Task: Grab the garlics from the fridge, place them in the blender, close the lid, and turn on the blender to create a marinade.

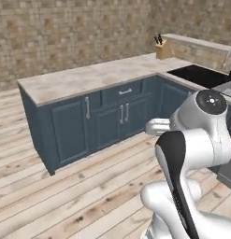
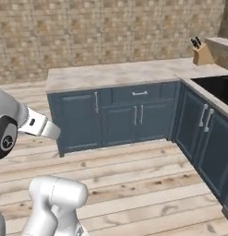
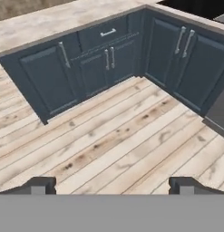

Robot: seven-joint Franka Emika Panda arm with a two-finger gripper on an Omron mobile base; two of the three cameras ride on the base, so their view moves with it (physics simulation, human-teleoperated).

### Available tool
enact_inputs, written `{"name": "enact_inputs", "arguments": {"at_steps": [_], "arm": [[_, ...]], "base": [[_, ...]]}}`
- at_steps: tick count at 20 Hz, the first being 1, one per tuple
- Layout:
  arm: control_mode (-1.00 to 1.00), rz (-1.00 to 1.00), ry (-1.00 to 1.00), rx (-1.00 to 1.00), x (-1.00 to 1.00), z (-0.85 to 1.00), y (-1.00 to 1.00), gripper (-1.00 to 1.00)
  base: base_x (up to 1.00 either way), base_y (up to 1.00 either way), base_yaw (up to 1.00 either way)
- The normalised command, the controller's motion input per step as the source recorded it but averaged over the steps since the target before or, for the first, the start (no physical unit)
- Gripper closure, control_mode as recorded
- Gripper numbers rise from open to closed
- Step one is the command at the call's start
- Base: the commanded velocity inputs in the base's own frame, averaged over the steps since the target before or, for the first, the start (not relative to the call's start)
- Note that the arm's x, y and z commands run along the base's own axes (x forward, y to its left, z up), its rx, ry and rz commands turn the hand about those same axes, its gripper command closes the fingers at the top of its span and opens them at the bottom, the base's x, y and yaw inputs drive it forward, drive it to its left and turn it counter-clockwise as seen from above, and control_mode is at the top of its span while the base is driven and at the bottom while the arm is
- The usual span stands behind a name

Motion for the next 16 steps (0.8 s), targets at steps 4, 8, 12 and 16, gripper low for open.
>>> {"name": "enact_inputs", "arguments": {"at_steps": [4,8,12,16], "arm": [[1.0,0.0,0.0,0.0,0.0,0.0,0.0,-1.0],[1.0,0.0,0.0,0.0,0.0,0.0,0.0,-1.0],[1.0,0.0,0.0,0.0,0.0,0.0,0.0,-1.0],[1.0,0.0,0.0,0.0,0.0,0.0,0.0,-1.0]], "base": [[-0.12,0.46,0.81],[0.0,0.66,0.82],[0.0,0.76,0.78],[-0.01,0.76,0.77]]}}
